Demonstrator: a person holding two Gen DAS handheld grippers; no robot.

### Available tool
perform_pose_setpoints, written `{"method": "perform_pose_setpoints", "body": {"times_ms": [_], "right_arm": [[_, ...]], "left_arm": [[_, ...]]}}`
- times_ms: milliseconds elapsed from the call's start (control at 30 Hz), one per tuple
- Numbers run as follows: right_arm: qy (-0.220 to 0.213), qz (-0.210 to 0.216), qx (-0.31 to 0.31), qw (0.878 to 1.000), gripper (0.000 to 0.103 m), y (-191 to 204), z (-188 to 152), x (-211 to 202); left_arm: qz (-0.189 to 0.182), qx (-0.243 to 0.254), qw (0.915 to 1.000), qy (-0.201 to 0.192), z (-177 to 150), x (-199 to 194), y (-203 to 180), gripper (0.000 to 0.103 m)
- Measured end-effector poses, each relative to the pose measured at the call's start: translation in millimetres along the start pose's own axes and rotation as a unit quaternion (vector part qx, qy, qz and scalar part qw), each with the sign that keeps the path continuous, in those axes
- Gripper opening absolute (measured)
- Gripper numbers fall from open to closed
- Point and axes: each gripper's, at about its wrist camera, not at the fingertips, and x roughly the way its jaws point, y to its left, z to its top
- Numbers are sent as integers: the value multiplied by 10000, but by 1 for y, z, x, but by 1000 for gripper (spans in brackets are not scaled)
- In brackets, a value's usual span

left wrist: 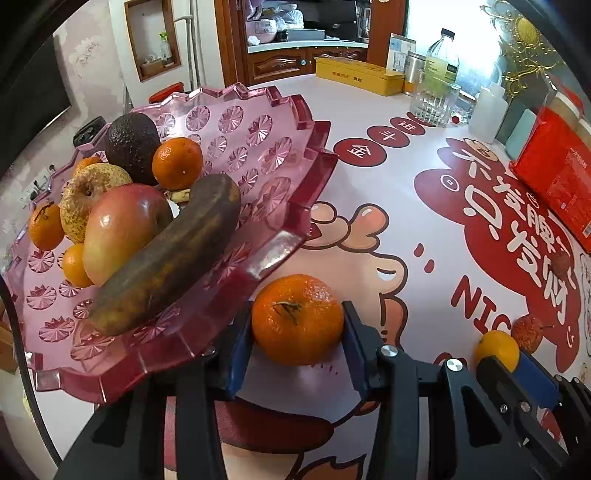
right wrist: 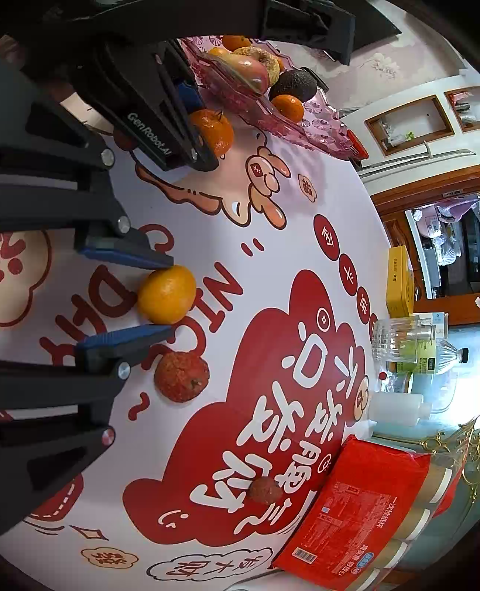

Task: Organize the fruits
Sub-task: 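Grasp a mandarin orange with the left tool while the right tool grasps a small orange, then carry both held oranges over the pink bowl and open both tools inside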

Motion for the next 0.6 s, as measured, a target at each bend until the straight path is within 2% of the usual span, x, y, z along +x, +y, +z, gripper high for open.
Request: {"method": "perform_pose_setpoints", "body": {"times_ms": [400,600], "right_arm": [[-27,-15,124,9999,31,4,-6,-12],[-65,-55,227,9997,31,8,-12,-28]], "left_arm": [[-417,496,9977,194,-22,-18,9,42],[-767,929,9919,394,-32,-28,11,42]]}}
